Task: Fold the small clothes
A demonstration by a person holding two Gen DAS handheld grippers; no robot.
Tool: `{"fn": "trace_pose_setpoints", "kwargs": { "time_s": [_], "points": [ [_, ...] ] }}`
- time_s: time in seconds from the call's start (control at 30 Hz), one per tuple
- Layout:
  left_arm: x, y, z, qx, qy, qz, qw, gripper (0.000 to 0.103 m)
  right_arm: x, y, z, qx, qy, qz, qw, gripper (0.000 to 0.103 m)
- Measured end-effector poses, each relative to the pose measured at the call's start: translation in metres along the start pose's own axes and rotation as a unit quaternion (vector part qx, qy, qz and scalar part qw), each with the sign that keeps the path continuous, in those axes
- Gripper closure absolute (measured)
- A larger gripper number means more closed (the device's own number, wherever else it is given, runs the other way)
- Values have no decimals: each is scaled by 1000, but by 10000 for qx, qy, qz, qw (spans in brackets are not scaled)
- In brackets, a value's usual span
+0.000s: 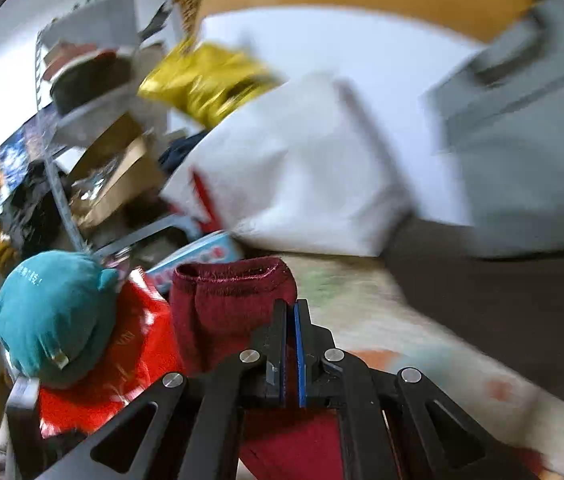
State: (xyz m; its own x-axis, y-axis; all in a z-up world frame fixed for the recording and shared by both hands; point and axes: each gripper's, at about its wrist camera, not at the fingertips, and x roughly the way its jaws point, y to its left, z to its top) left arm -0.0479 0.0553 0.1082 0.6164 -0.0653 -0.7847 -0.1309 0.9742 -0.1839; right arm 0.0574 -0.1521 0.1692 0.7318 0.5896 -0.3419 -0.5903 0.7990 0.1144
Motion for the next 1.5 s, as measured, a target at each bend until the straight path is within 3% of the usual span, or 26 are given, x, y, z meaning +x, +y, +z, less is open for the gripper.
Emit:
{"fn": "trace_pose_setpoints", "kwargs": {
  "time_s": [0.13,0.23,0.33,0.47,0.7,0.93,0.97,1.0,1.03,1.13,1.27,1.33,1.4,1.5],
  "points": [
    [2,-21,-3,83,9,-98,9999,1,-96,-48,-27,256,-183,-786,9964,100],
    [6,-37,-5,269,-20,-26,9996,1,-152,-79,-64,280,-288,-1609,9861,99],
    [18,-51,-7,347,147,-97,9992,1,-187,-107,-104,482,76,-2389,9698,84],
    [37,-71,-11,537,350,-26,9979,2,-215,-129,-149,1258,518,-2593,9562,56],
    [52,-92,-18,944,402,169,9946,1,-237,-164,-192,2498,524,-2761,9266,55],
    [55,-96,-16,937,314,208,9949,1,-183,-168,-221,2109,1427,-2984,9198,56],
    [55,-96,-15,939,320,218,9948,1,-180,-167,-221,1974,1438,-3063,9201,67],
    [56,-97,-15,932,335,223,9948,1,-177,-163,-220,1753,1483,-3220,9185,92],
    [57,-97,-14,906,347,214,9950,1,-176,-160,-217,1559,1562,-3352,9159,95],
    [60,-97,-13,811,333,229,9959,1,-196,-151,-204,1354,1263,-3406,9218,95],
    [64,-102,-11,713,250,222,9969,1,-228,-148,-185,1256,870,-3612,9199,95],
    [67,-107,-11,728,290,227,9967,2,-230,-152,-183,1304,919,-3581,9199,95],
    [68,-111,-12,755,294,189,9965,1,-229,-156,-183,1173,1024,-3801,9117,95],
    [69,-121,-14,875,252,76,9958,1,-224,-172,-193,1497,1201,-3818,9041,95]
  ]
}}
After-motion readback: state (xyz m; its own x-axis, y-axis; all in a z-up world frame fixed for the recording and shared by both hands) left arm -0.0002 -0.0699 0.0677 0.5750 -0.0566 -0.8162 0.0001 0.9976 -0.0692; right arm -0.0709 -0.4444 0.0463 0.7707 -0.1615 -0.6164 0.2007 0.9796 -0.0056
